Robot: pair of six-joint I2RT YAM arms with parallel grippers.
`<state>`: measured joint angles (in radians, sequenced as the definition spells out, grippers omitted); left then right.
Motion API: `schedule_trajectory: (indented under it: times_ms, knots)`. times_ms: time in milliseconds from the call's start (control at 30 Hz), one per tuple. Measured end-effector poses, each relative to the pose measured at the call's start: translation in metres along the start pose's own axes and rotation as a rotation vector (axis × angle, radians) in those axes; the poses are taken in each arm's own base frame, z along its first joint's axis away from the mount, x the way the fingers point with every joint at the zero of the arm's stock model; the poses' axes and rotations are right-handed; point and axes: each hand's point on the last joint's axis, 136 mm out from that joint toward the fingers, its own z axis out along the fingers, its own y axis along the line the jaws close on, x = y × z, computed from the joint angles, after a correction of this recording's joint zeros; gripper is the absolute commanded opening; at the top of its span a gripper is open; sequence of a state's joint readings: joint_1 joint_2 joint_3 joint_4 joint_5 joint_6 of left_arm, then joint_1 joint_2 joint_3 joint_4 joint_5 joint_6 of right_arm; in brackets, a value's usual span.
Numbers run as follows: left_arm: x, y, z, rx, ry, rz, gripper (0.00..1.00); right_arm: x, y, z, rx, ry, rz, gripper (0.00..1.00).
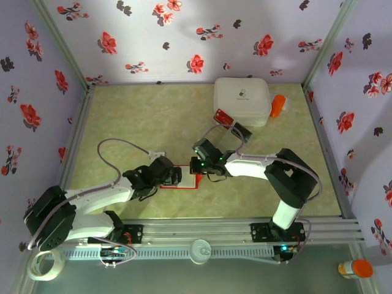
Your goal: Put the credit cards into the card holder
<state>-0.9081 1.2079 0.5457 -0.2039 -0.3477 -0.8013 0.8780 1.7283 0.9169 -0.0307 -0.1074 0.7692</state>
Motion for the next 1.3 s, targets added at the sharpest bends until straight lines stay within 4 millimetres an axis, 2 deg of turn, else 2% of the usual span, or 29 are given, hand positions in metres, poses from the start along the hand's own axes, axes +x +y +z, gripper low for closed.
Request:
schedule_trajectory:
  times_ms: [367, 567, 1300]
  knots:
    - [0.005, -0.002, 0.006, 0.001, 0.006, 0.008, 1.00, -0.002, 0.000, 0.008, 0.044, 0.039, -0.035, 0.01]
    - [0.009, -0.001, 0.010, -0.006, 0.014, 0.013, 1.00, 0.004, -0.008, 0.014, 0.079, 0.072, -0.052, 0.01]
    - [0.014, -0.006, 0.016, 0.014, 0.008, 0.022, 1.00, 0.007, 0.012, 0.023, -0.002, 0.096, -0.027, 0.00]
